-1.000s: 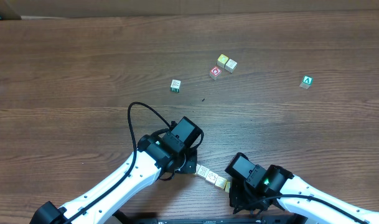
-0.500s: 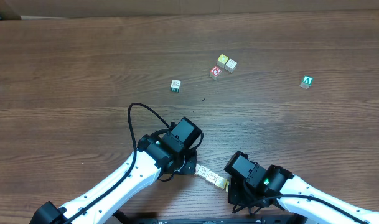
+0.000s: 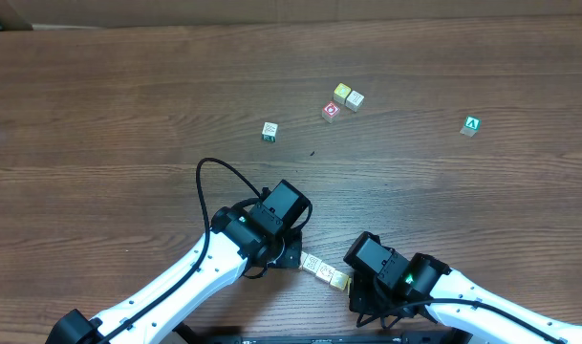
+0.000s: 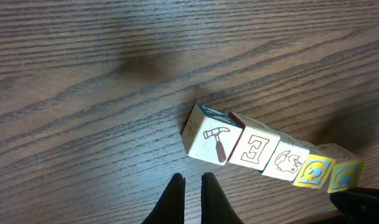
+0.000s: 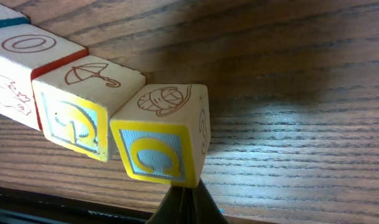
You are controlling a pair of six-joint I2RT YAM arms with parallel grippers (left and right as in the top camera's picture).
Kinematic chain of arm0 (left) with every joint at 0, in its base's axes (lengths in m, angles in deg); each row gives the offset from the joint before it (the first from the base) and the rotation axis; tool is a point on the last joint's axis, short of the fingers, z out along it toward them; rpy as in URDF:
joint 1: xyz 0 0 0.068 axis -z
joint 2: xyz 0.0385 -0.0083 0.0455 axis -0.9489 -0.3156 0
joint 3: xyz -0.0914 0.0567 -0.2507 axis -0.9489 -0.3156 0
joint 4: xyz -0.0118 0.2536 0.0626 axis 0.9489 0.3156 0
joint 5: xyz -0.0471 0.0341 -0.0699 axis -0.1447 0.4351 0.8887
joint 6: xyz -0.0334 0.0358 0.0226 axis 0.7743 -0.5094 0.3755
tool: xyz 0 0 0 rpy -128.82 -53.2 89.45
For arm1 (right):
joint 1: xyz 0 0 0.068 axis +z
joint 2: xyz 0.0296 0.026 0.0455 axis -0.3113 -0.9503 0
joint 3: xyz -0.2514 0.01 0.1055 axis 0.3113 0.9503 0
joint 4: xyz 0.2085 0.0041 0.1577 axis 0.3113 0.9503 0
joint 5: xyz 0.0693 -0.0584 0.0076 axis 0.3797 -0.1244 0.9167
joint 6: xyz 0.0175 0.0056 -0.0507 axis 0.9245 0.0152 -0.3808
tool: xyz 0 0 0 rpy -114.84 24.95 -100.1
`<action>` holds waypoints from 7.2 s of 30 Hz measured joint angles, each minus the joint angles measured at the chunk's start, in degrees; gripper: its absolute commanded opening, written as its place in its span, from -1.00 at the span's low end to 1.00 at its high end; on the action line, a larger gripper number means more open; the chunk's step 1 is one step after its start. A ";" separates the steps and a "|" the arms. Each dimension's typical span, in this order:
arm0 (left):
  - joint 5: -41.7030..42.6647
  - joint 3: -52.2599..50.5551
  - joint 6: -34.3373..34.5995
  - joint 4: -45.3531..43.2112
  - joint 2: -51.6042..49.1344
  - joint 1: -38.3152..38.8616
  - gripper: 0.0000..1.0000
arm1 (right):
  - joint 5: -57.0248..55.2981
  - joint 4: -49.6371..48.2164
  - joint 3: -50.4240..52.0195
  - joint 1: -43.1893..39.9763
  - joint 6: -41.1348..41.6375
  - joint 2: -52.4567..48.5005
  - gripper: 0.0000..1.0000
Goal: Flip 5 blocks
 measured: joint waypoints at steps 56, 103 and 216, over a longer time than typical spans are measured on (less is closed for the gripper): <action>0.02 0.04 -0.02 -0.13 0.00 0.00 -0.92 | -6.56 9.49 -3.72 0.39 7.78 2.49 -0.92; -2.71 0.04 0.00 0.68 0.00 0.00 -0.92 | -2.84 3.28 -2.78 -2.01 6.29 -3.65 -0.92; -4.87 0.04 -31.74 -8.00 -14.62 -0.74 -0.92 | 1.18 -6.23 -1.92 -2.01 15.78 -9.16 -0.92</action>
